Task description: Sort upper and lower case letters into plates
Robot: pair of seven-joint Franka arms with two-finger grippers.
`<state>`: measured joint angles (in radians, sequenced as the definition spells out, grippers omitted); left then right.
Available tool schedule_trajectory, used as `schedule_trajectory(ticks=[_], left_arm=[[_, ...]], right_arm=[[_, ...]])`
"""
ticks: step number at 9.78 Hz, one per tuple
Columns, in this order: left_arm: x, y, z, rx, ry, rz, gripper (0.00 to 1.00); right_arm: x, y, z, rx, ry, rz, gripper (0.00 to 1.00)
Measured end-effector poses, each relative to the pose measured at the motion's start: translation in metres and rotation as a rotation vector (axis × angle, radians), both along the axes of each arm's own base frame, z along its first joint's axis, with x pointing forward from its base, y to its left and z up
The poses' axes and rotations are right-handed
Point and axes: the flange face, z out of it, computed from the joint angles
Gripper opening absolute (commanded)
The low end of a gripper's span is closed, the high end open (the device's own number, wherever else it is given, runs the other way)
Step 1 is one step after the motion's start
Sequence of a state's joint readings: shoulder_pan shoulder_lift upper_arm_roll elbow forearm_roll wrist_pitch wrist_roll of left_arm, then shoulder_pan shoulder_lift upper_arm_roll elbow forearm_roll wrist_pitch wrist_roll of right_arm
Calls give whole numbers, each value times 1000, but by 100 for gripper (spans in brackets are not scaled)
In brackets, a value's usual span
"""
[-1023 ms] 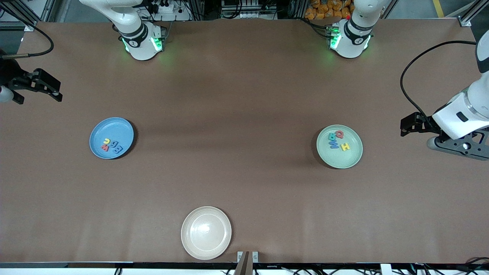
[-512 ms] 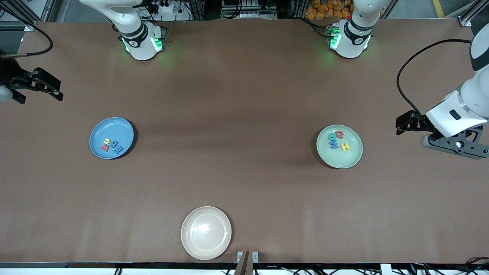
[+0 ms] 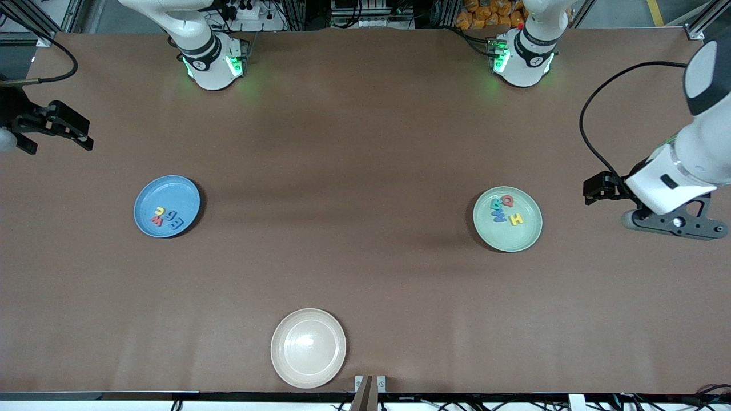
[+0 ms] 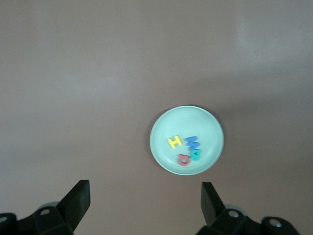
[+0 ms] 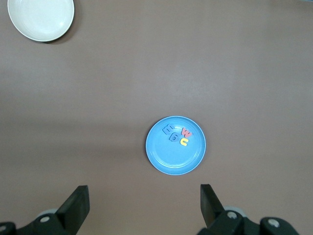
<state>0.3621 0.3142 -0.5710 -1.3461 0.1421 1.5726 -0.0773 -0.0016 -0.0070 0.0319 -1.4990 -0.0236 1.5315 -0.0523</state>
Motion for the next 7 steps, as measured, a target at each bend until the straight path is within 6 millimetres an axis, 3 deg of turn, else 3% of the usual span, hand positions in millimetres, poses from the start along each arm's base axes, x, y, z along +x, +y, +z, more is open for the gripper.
schedule_trajectory(ticks=[2,5,7], left_arm=[[-2,17,7,-29,0,84,100],[-14,-5,26,-2,-25,75,100],[-20,-1,25,4,-16,82,100]], right_arm=[[0,0,0,0,0,-1,100],[0,0,0,1,0,-1,100],[0,-1,0,1,-1,-1,100]])
